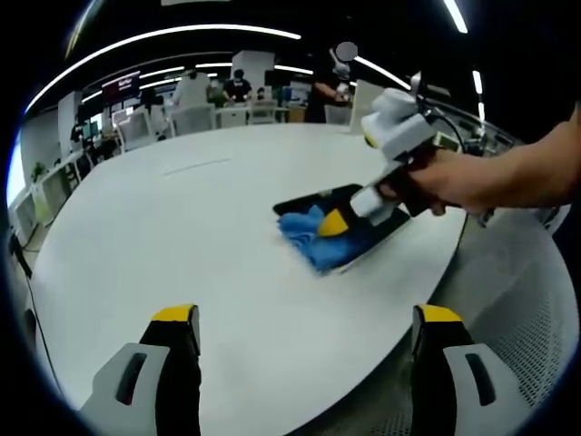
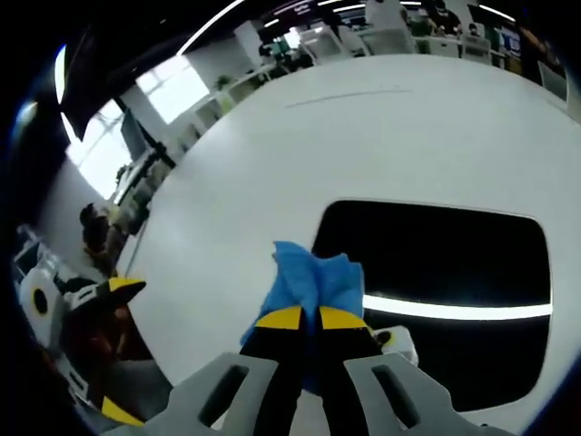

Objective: Wipe the mirror surface with the cleaning cloth until all visible marks leave the cleaned area.

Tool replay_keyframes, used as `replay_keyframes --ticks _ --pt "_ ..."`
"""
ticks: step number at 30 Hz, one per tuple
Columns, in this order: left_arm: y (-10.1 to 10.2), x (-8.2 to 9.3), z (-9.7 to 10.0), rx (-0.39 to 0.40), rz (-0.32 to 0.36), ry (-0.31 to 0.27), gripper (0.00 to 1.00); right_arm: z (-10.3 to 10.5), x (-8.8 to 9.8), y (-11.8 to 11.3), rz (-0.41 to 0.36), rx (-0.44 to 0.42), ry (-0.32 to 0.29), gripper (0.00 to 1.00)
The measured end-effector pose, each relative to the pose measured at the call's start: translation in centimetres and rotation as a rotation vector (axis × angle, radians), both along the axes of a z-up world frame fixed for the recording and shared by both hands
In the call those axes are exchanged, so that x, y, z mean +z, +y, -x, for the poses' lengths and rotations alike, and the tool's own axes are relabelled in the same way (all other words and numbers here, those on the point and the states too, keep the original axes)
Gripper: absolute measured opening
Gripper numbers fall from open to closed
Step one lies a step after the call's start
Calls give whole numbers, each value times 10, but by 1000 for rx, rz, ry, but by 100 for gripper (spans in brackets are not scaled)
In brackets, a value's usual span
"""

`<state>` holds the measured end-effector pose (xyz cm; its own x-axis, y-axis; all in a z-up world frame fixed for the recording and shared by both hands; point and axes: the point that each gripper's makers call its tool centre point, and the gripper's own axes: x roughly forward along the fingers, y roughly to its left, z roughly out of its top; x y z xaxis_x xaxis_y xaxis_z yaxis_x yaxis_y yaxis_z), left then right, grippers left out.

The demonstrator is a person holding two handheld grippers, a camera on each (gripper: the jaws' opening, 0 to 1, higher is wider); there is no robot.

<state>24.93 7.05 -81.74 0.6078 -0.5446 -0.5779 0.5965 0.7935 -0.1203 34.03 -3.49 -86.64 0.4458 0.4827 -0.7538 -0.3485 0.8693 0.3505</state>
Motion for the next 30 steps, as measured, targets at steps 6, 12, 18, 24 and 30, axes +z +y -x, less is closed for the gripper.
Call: replay_keyframes --ticks 6,12,18,24,30 --pt "0 0 0 -1 -1 0 97 0 0 0 -1 12 -19 0" --pt "0 1 0 -3 0 0 97 0 1 1 11 48 -45 0" --pt "0 0 0 -3 0 0 97 1 1 2 34 92 -78 1" --pt "-1 0 1 -5 -1 1 97 -1 1 1 21 47 -56 0" --pt "-1 0 1 -6 -1 1 97 -3 1 1 23 33 -64 0"
